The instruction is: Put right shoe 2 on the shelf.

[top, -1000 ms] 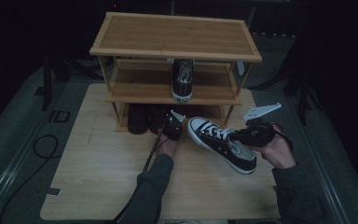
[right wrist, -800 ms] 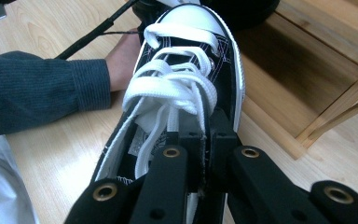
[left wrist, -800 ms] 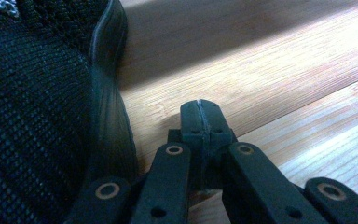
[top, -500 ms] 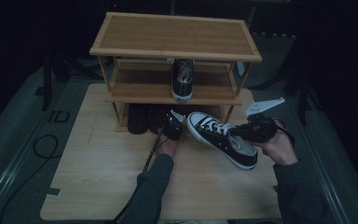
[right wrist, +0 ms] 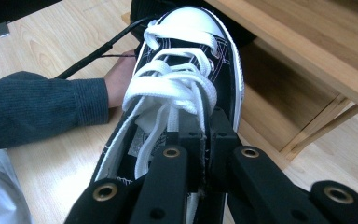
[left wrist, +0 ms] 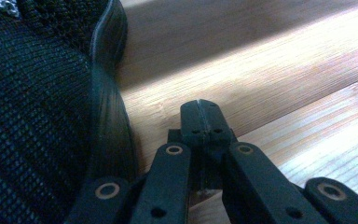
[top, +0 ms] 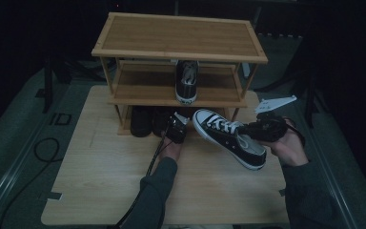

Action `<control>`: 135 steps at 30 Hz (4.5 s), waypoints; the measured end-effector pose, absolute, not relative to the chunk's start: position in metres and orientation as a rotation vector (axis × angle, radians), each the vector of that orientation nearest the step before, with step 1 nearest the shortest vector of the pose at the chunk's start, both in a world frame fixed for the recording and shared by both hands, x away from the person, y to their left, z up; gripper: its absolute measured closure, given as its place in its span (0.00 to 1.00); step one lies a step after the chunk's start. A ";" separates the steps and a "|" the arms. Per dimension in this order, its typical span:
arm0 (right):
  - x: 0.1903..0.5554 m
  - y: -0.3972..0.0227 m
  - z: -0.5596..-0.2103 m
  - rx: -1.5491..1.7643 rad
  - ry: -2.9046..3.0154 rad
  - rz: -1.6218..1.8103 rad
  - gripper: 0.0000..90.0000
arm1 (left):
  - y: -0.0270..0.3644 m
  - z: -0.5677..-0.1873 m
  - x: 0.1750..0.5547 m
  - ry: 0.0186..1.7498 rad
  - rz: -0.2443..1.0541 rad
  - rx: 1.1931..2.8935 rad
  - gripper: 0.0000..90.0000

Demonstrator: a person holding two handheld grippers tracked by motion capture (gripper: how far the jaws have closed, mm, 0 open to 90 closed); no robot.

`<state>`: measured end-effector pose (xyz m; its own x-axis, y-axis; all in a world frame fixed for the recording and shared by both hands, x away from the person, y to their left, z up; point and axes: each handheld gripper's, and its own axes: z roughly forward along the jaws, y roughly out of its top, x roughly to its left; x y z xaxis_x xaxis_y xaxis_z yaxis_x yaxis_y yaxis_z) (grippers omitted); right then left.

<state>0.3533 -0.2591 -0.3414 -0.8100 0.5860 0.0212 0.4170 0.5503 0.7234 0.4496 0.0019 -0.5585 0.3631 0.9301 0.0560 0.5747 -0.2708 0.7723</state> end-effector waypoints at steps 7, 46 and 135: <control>0.354 -0.261 -0.334 0.843 2.545 1.117 0.98 | 0.002 -0.559 0.450 1.304 0.683 1.953 1.00; 0.385 -0.267 -0.311 0.926 2.470 1.124 0.98 | 0.002 -0.559 0.450 1.299 0.679 1.963 1.00; 0.413 -0.270 -0.293 1.106 2.247 1.137 0.86 | 0.002 -0.559 0.450 1.301 0.684 1.960 1.00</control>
